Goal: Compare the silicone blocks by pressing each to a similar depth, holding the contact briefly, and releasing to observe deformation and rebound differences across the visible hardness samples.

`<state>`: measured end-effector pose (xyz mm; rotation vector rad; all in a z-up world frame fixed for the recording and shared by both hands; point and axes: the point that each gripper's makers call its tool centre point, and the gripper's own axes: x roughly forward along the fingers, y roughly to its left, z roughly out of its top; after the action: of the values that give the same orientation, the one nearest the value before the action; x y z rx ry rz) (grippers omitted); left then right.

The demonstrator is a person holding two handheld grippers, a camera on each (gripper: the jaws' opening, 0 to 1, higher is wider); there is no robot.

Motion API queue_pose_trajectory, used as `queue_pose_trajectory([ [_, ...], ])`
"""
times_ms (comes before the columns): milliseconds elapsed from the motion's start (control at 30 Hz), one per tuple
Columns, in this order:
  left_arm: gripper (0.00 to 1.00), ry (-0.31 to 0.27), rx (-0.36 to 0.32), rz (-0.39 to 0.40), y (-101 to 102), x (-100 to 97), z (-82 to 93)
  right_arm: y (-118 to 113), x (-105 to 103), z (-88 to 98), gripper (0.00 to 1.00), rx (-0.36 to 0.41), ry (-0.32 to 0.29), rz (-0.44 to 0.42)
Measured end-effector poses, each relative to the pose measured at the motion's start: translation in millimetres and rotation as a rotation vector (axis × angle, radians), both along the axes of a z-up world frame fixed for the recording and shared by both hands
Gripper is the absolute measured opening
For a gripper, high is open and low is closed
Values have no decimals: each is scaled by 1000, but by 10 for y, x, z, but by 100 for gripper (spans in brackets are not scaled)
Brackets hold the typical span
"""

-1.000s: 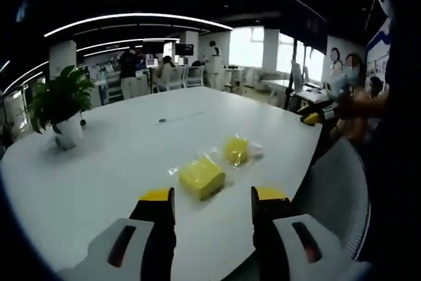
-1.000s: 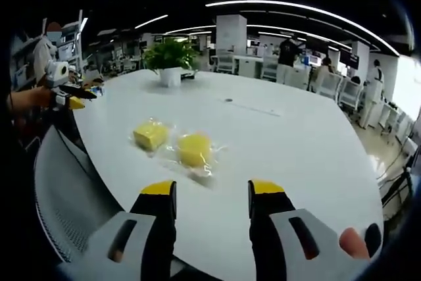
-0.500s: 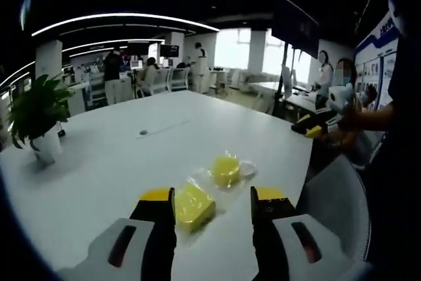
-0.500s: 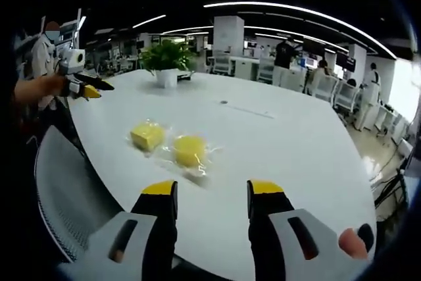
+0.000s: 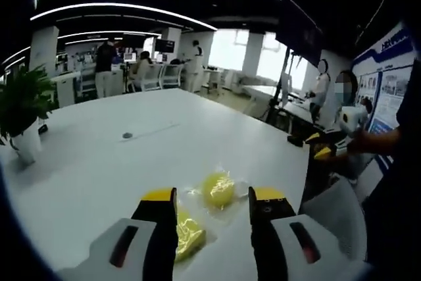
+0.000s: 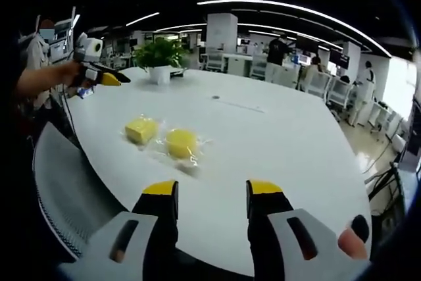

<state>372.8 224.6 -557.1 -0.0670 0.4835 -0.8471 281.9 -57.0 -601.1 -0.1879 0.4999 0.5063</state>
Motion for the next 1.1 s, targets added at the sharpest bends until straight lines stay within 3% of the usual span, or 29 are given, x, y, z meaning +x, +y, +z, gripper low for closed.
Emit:
queue_pose_trajectory([
  [100, 38, 34, -21, 29, -52, 115, -54, -10, -19, -22, 36, -5, 6, -3],
  [200, 33, 122, -3, 89, -52, 216, -226, -20, -52, -49, 36, -12, 10, 0],
  [300, 36, 202, -87, 121, -147, 305, -315, -53, -86, -64, 36, -14, 15, -2],
  [367, 35, 212, -89, 133, -168, 363, -378, -101, -109, -86, 36, -23, 19, -6],
  [467, 36, 246, -33, 132, -225, 410, -567, -175, -124, -111, 36, -30, 27, -15],
  [600, 37, 314, -41, 135, -355, 456, -755, -261, -116, -132, 36, -34, 34, -31],
  [800, 38, 371, -18, 124, -529, 495, -999, -344, -97, -146, 35, -58, 40, -36],
  [1100, 37, 428, 9, 190, -538, 644, -1295, -434, -63, -212, 34, -68, 53, -49],
])
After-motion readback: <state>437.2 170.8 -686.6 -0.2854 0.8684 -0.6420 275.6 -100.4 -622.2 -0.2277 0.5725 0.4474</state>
